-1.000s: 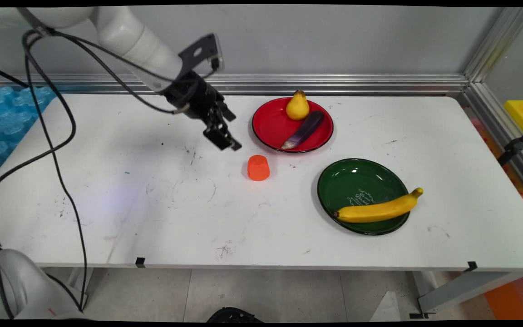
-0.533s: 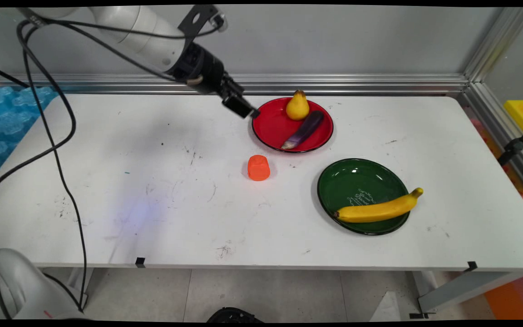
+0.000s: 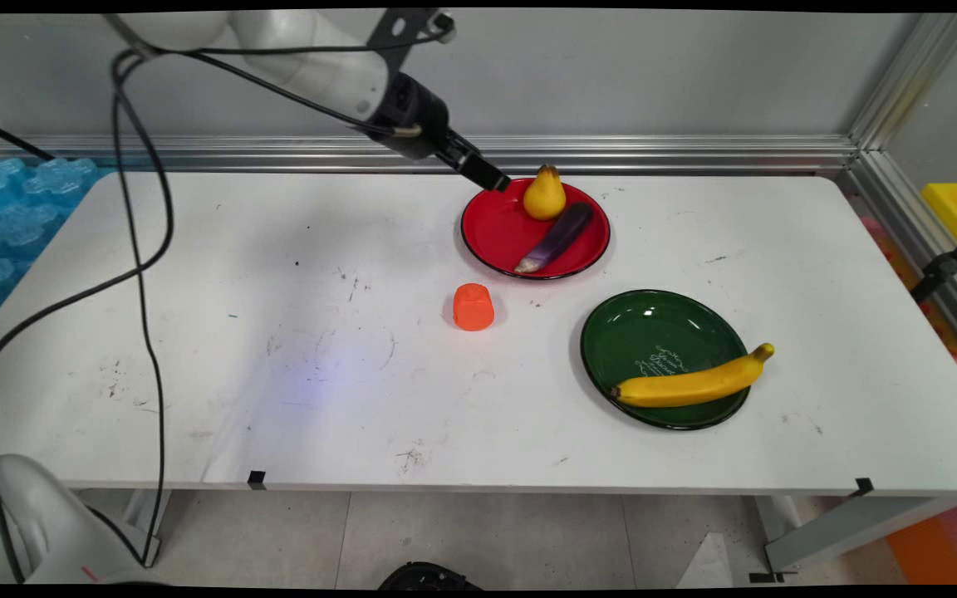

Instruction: Pick up the eggplant from the red plate

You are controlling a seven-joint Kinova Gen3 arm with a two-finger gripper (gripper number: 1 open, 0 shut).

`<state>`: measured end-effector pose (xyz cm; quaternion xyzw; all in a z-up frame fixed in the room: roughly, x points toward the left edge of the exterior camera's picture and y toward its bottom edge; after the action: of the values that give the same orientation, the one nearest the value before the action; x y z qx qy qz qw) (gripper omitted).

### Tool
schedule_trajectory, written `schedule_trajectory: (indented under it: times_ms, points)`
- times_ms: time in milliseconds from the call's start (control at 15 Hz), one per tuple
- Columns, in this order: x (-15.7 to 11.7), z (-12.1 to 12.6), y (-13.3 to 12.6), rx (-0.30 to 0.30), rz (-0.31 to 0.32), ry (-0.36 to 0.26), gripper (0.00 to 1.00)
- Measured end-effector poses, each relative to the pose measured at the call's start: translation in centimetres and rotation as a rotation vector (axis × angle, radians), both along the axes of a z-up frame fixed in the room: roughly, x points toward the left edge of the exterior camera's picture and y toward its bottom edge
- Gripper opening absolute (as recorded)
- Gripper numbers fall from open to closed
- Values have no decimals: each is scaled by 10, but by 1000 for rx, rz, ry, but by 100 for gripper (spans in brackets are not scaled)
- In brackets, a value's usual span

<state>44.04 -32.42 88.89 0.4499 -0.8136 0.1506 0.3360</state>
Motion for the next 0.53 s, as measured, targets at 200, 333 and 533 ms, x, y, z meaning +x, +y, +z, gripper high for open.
schedule_trajectory:
  times_ms: [200,333,533]
  points:
    - [-17,-18,-18,25,45,-1,100]
    - [-29,-31,-31,45,68,-4,100]
    - [-44,-50,-49,75,96,-13,100]
